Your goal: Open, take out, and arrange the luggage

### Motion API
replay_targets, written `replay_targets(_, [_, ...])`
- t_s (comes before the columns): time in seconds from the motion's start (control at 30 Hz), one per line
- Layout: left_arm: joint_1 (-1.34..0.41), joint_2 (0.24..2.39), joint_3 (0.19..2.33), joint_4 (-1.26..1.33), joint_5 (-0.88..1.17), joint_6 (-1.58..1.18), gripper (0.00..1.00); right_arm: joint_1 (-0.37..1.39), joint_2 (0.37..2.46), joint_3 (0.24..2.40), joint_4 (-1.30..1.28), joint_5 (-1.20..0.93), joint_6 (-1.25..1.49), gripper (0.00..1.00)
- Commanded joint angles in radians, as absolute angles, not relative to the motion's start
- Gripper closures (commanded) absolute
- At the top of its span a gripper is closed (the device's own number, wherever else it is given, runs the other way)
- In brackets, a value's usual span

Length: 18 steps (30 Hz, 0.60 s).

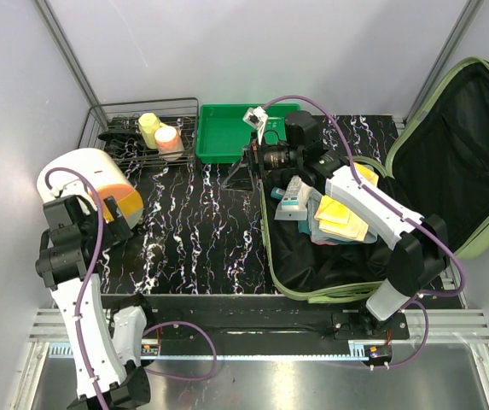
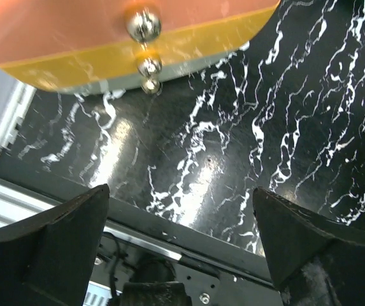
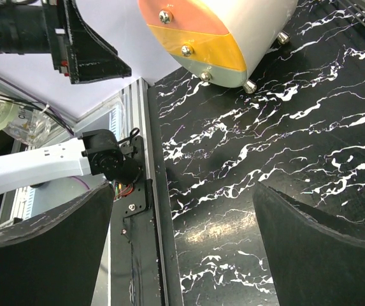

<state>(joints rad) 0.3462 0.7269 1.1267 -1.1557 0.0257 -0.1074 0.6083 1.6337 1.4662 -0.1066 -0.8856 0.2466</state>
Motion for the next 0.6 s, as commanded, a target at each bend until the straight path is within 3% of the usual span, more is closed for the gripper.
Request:
replay_targets(0.0, [0.373,0.724,1.043,-1.106,0.1,-0.23,0.01,0.604,1.605,1.523,-0.144,-0.91,0.199,0.0])
replay_targets(0.3, [0.357,0.781,0.989,-1.009,0.405,-0.075,0.01,0.604,1.571,1.539,-0.238,-0.873,0.111,0.0])
replay_targets(0.5, [0.293,0.772,1.089,-1.02,0.416,-0.023,0.01,0.604,1.585,1.574,-0.281,-0.87,0.095,0.0])
replay_targets(0.57, [0.244,0.82,1.171,-1.072,0.404,0.108,0.01,0.604,1.597,1.591,-0.287,-0.874,0.106,0.0])
